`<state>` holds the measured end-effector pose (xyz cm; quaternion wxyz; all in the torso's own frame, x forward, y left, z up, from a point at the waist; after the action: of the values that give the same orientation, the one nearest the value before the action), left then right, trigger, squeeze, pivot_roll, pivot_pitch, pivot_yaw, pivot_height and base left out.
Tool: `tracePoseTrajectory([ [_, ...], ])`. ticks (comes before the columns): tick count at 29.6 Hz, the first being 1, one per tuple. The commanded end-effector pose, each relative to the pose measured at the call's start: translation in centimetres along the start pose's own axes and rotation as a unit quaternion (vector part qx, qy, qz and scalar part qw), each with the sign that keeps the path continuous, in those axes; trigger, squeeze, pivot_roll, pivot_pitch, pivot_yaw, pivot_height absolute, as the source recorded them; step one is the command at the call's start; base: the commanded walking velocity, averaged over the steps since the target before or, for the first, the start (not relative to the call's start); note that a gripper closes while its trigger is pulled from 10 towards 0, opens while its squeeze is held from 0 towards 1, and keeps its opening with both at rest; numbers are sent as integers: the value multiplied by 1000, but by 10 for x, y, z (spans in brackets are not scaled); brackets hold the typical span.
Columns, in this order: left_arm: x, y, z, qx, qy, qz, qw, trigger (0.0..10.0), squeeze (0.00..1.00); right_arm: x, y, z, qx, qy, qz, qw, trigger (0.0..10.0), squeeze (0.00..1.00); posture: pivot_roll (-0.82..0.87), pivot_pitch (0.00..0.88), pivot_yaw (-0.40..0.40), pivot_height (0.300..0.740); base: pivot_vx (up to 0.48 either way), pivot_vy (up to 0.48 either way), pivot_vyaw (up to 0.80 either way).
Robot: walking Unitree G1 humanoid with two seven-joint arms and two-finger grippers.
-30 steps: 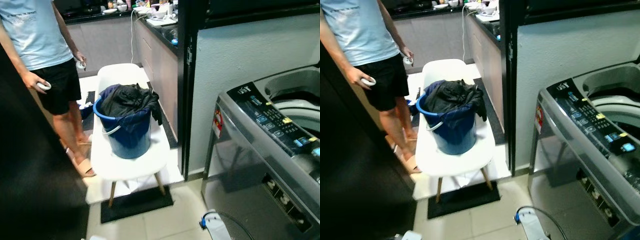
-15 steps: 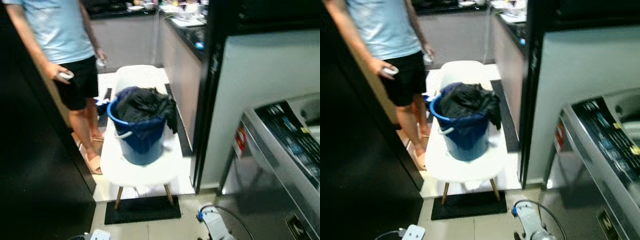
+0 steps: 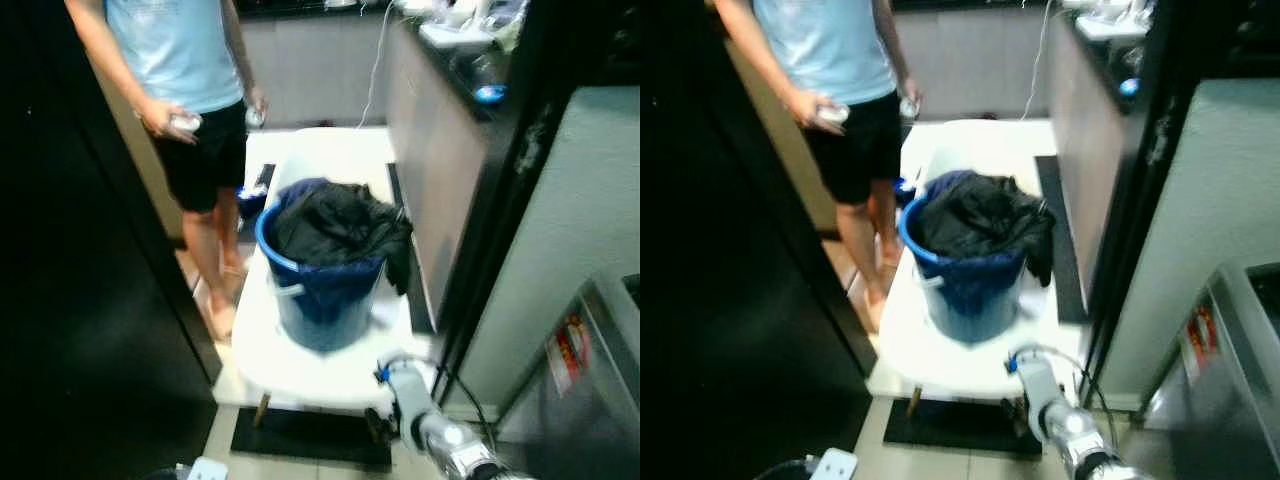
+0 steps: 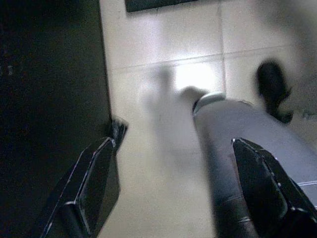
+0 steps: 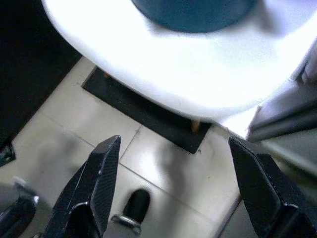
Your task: Clothes washing
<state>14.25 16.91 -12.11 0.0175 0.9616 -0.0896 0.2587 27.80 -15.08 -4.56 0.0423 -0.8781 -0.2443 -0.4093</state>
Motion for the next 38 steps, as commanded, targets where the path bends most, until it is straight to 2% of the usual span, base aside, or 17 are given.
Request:
tracePoseTrajectory([
  [1, -17, 1, -3, -3, -30, 2, 1000, 10000, 0, 9, -8, 3, 15, 23, 9, 1000, 10000, 0, 42, 0, 13, 740, 311, 0, 0],
  [5, -17, 2, -3, -4, -30, 1, 1000, 10000, 0, 22, -9, 4, 29, 50, 11, 998, 10000, 0, 40, 0, 13, 740, 314, 0, 0],
  [6, -17, 2, -3, -4, -31, 0, 1000, 10000, 0, 46, -10, 6, 57, 100, 42, 992, 10000, 0, 38, 0, 15, 740, 315, 0, 800],
  [14, -18, 1, -3, -4, -31, 0, 1000, 10000, 0, 94, 4, 3, 60, 205, 132, 968, 10000, 0, 43, 0, 18, 740, 315, 0, 600],
  [15, -18, 1, -3, -3, -31, 0, 1000, 10000, 0, 111, 15, 0, 53, 245, 193, 949, 10000, 0, 43, 0, 18, 740, 307, 0, 0],
  [16, -18, 1, -3, -2, -31, 0, 1000, 10000, 0, 133, 28, -5, 53, 295, 256, 919, 10000, 0, 44, 0, 22, 740, 255, 0, 0],
  [17, -18, 1, -3, -2, -31, 0, 1000, 10000, 0, 133, 28, -5, 53, 295, 256, 919, 10000, 0, 44, 0, 22, 740, 255, 0, 0],
  [18, -18, 0, -4, -1, -31, -1, 1000, 10000, 0, 147, 37, -10, 56, 328, 296, 895, 10000, 0, 44, 0, 22, 740, 255, 0, 0],
  [19, -18, 0, -4, -1, -31, -1, 1000, 10000, 0, 147, 37, -10, 56, 328, 296, 895, 10000, 0, 44, 0, 22, 740, 255, 0, 0],
  [20, -18, 0, -4, 0, -30, -4, 1000, 10000, 0, 165, 46, -18, 81, 373, 333, 862, 10000, 0, 44, 0, 22, 740, 0, 0, 0],
  [21, -18, 0, -4, 0, -29, -4, 1000, 10000, 0, 182, 50, -28, 121, 417, 339, 834, 10000, 0, 41, 0, 25, 740, 0, 0, 0],
  [22, -18, 0, -4, 0, -29, -4, 1000, 10000, 0, 182, 50, -28, 121, 417, 339, 834, 10000, 0, 41, 0, 25, 740, 0, 0, 0],
  [23, -18, 0, -4, 1, -28, -5, 1000, 10000, 0, 195, 49, -36, 159, 446, 317, 822, 10000, 0, 41, 0, 25, 740, 0, 0, 0],
  [26, -18, 0, -4, 1, -28, -5, 1000, 10000, 0, 203, 45, -43, 198, 461, 284, 817, 10000, 0, 41, 0, 25, 740, 0, 0, 0],
  [28, -17, 0, -3, 1, -28, -7, 1000, 10000, 0, 203, 31, -48, 263, 455, 210, 824, 10000, 0, 41, 0, 25, 740, 0, 0, 0],
  [32, -17, 0, -3, 1, -28, -7, 1000, 10000, 0, 200, 26, -49, 285, 448, 179, 828, 10000, 0, 42, 0, 24, 740, 0, 0, 0],
  [38, -18, 0, -4, 0, -29, -5, 1000, 10000, 0, 202, 26, -50, 285, 452, 182, 825, 10000, 0, 39, 0, 32, 740, 0, 0, 0],
])
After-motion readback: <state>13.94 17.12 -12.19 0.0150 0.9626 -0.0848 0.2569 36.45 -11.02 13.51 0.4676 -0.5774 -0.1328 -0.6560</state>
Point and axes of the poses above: a point about 5 cm out from each wrist's last joint towards the gripper, its own z axis pointing out of the wrist towards the gripper, its own x axis along the axis of the wrist's last joint, y = z × x, the point moved 2 cm from there along z, pointing out of the wrist towards the gripper, and after that the axes turned 5 degrees about -z, right-handed, at the moved point
